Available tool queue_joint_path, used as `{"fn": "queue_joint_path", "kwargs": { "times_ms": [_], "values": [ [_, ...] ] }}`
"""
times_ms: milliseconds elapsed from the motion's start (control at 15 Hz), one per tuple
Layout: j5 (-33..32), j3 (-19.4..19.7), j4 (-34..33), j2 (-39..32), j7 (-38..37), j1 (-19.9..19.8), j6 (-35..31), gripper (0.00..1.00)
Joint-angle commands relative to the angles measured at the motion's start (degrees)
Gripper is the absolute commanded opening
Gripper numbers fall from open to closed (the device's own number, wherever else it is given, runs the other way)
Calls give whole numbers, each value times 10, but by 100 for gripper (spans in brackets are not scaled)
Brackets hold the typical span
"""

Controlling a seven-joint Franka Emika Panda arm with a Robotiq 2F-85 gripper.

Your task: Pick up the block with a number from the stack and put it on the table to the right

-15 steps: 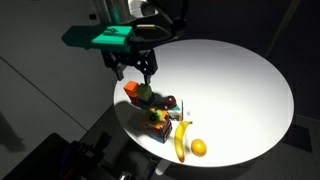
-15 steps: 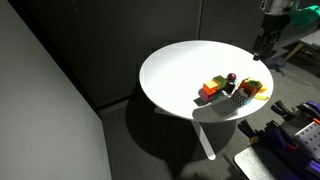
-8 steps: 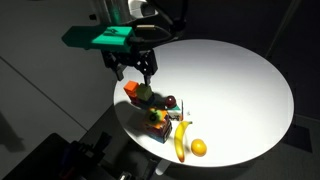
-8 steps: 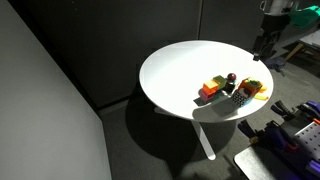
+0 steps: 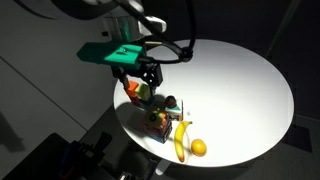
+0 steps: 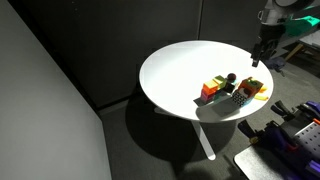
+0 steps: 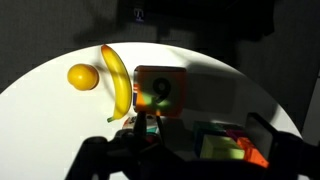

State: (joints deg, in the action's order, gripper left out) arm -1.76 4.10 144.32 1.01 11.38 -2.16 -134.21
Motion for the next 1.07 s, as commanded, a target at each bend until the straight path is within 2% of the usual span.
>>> {"fn": "queue_joint_path", "kwargs": {
  "times_ms": [0, 467, 1000],
  "values": [
    [-20, 3, 6, -25, -11, -12, -43, 100],
    [-48, 16, 18, -72, -26, -26, -111, 100],
    [-36, 19, 35, -117, 3, -38, -165, 100]
  ]
}}
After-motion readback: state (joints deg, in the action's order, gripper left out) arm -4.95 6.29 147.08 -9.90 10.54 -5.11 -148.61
